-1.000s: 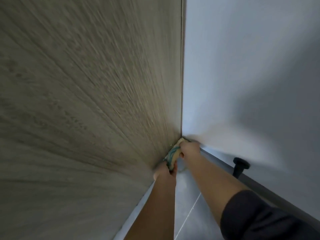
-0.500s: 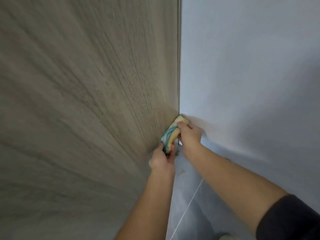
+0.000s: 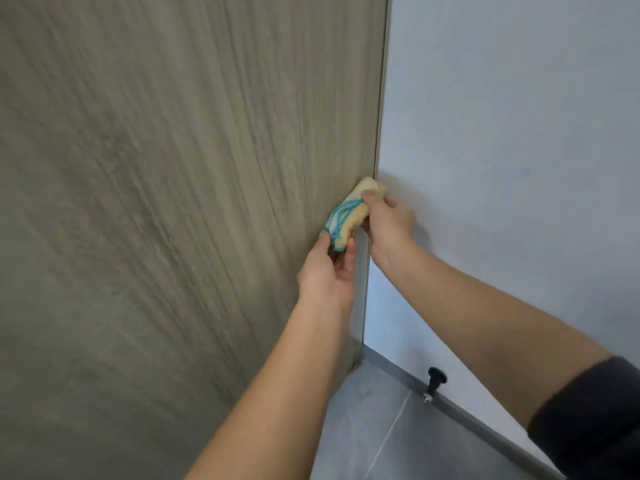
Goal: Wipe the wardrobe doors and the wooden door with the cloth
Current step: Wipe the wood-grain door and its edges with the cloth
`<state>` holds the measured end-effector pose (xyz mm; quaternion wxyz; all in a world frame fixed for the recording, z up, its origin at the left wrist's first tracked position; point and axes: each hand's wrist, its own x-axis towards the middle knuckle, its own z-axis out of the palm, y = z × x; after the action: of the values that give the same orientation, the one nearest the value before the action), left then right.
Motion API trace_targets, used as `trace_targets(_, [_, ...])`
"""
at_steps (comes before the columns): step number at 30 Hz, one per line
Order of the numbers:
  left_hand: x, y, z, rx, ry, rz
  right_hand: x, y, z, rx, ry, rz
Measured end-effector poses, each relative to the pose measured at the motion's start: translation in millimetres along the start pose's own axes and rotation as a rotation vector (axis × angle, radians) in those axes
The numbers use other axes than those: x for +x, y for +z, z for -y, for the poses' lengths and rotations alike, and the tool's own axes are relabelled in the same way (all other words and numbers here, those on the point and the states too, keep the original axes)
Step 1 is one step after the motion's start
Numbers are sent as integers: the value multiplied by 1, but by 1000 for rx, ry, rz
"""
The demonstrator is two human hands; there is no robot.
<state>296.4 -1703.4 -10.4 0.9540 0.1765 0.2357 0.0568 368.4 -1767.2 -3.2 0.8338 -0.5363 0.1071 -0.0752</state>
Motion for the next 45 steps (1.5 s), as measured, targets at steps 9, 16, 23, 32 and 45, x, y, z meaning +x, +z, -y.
trace_targets(9, [-96,81,-76,-47,152,282,-58,80,128,-110,-492,142])
trace_targets(16, [-90,16,-68,76,112,90,-73,53,64,-347,-555,58])
trace_targets(23, [-112,-33,-79,430,280,6,-93,61,41,-308,-466,-34])
trace_targets(32, [-169,-66,-132,1530,1432,81,-137,81,8,-337,-1037,217])
trace_targets(45, [-201,-20,-194,1992,2272,-159,-183,94,5,-413,-1267,424])
